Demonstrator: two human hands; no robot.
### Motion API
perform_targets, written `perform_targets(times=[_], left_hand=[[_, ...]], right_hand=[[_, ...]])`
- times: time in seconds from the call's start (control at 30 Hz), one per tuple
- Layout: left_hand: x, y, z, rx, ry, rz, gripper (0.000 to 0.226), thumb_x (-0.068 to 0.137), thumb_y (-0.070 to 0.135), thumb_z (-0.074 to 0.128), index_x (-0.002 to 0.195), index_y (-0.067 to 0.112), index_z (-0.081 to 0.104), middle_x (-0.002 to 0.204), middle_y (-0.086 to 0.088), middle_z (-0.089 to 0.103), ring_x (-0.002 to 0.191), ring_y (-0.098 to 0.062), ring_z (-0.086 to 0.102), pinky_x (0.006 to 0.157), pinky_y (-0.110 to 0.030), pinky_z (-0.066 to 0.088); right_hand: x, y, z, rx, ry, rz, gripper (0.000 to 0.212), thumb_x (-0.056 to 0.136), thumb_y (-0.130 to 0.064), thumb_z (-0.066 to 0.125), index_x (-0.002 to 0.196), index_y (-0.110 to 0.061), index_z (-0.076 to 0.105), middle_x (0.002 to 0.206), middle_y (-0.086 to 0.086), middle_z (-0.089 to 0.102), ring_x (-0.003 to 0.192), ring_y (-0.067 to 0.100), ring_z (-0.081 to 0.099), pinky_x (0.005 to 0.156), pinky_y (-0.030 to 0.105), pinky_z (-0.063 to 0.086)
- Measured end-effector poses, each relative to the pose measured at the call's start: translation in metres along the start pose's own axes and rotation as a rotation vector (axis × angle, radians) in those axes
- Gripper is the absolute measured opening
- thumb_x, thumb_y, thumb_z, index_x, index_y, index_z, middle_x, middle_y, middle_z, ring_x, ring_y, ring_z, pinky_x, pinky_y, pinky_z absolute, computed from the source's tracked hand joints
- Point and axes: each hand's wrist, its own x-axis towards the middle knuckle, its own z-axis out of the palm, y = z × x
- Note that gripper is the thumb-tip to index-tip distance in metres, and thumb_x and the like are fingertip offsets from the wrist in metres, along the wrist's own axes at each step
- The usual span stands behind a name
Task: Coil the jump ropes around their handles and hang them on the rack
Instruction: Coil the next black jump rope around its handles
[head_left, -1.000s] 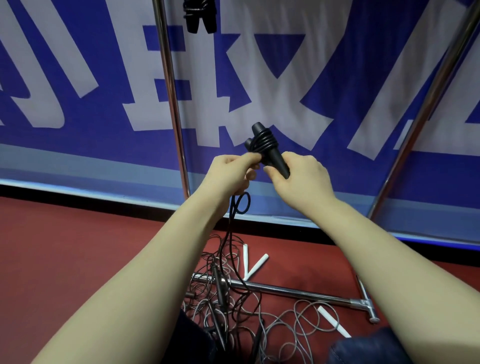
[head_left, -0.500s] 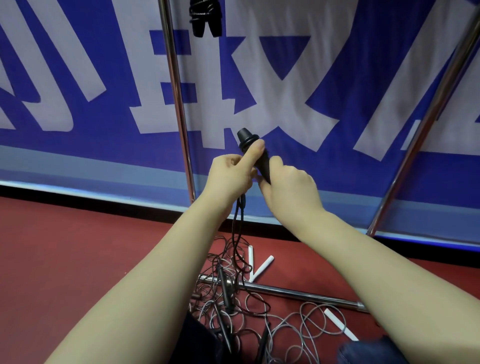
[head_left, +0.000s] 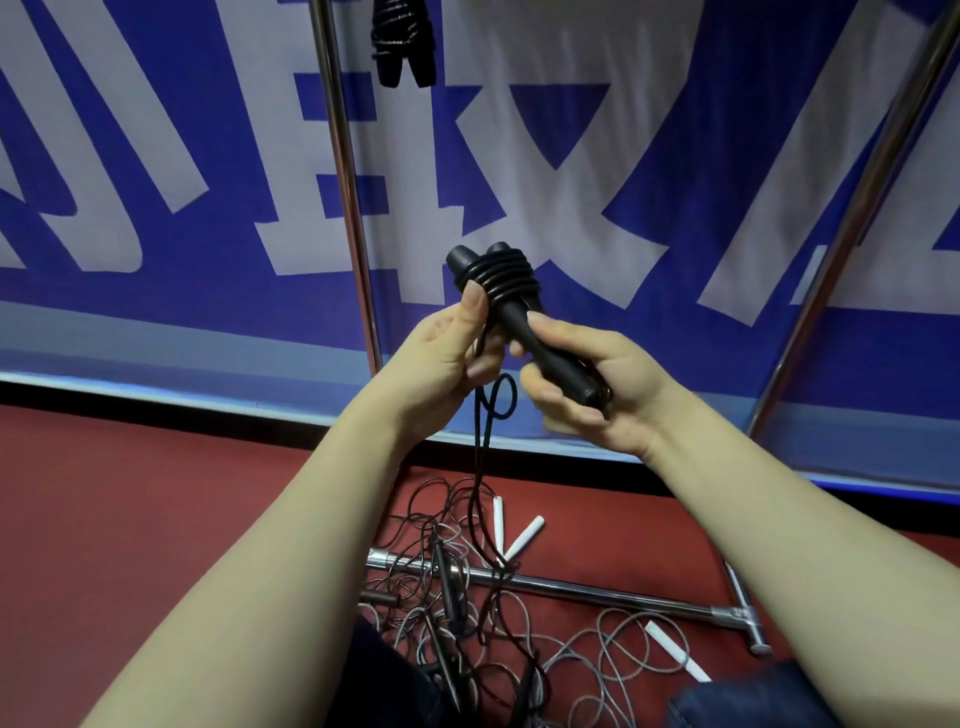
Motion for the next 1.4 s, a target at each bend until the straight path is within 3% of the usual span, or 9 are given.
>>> perform_targets(times=[0.13,0.3,0.43,0.6,0.77,0.97,1.17,1.3,1.4], left_hand=[[-0.001,0.000,-0.005,-0.045,-0.049,0.015,0.047,0.070,0.070,0.050,0.072,0.029,0.072,0.064,0.005,0.043,0.048,-0.002,0.025,0.049,-0.010,0.034],[0.000,-0.003,-0.006,-0.030,-0.044,-0.033,0.055,0.072,0.068,0.046,0.084,0.023,0.076,0.051,0.009,0.031,0.045,-0.002,0.024,0.048,-0.012,0.030],[0.001,-0.002,-0.004,0.017,0.000,-0.098,0.082,0.078,0.062,0.042,0.113,-0.010,0.058,0.046,0.011,0.033,0.046,-0.005,0.022,0.049,-0.017,0.025],[0.001,0.004,0.002,0.120,0.137,-0.113,0.052,0.089,0.054,0.047,0.072,0.006,0.057,0.043,0.006,0.040,0.040,-0.007,0.026,0.047,-0.019,0.023],[0.004,0.003,0.004,0.342,0.293,-0.182,0.052,0.094,0.053,0.053,0.080,0.006,0.069,0.043,0.001,0.037,0.042,-0.013,0.030,0.045,-0.021,0.027],[0.010,-0.004,0.009,0.305,0.165,-0.217,0.023,0.099,0.025,0.057,0.105,0.005,0.065,0.049,0.002,0.047,0.038,-0.008,0.027,0.038,-0.016,0.024],[0.009,-0.002,0.008,0.355,0.216,-0.263,0.022,0.097,0.021,0.061,0.089,0.000,0.065,0.060,-0.006,0.063,0.044,-0.010,0.048,0.042,-0.018,0.033],[0.012,-0.006,0.015,0.429,0.275,-0.213,0.022,0.094,0.017,0.062,0.084,-0.002,0.068,0.058,-0.005,0.064,0.044,-0.010,0.046,0.047,-0.020,0.037],[0.012,-0.007,0.019,0.528,0.319,-0.199,0.023,0.087,0.020,0.064,0.071,0.004,0.070,0.059,-0.011,0.063,0.049,-0.014,0.047,0.055,-0.029,0.041]], right_hand=[[0.002,-0.003,0.004,-0.146,0.006,-0.059,0.033,0.080,-0.038,0.056,0.088,-0.006,0.053,0.044,0.005,0.050,0.022,0.009,0.033,0.030,0.013,0.020],[0.002,-0.005,0.005,-0.378,0.103,-0.091,0.022,0.090,-0.029,0.060,0.087,-0.008,0.056,0.049,0.010,0.055,0.029,0.016,0.045,0.030,0.017,0.031],[0.002,-0.003,0.000,-0.444,0.123,-0.130,0.018,0.092,-0.025,0.063,0.094,-0.007,0.063,0.054,0.015,0.057,0.033,0.021,0.049,0.031,0.020,0.033],[0.004,-0.003,-0.012,-0.514,0.231,-0.165,0.015,0.092,-0.019,0.065,0.094,-0.006,0.059,0.053,0.015,0.056,0.032,0.022,0.045,0.033,0.017,0.026],[0.007,-0.004,-0.024,-0.610,0.348,-0.159,0.018,0.091,-0.018,0.067,0.090,-0.009,0.052,0.052,0.014,0.057,0.033,0.023,0.046,0.035,0.019,0.027],[0.007,-0.002,-0.039,-0.677,0.425,-0.136,0.019,0.090,-0.019,0.069,0.095,-0.006,0.056,0.054,0.015,0.057,0.035,0.024,0.047,0.036,0.021,0.028],[0.010,0.001,-0.041,-0.753,0.476,-0.110,0.022,0.089,-0.024,0.070,0.097,-0.008,0.056,0.054,0.012,0.059,0.037,0.024,0.049,0.036,0.023,0.030],[0.012,0.003,-0.038,-0.924,0.564,-0.130,0.018,0.089,-0.022,0.066,0.094,-0.008,0.054,0.061,0.010,0.060,0.037,0.017,0.052,0.034,0.023,0.037],[0.016,0.010,-0.030,-1.120,0.633,-0.142,0.022,0.091,-0.026,0.064,0.097,-0.008,0.052,0.079,0.010,0.059,0.058,0.027,0.062,0.045,0.037,0.053]])
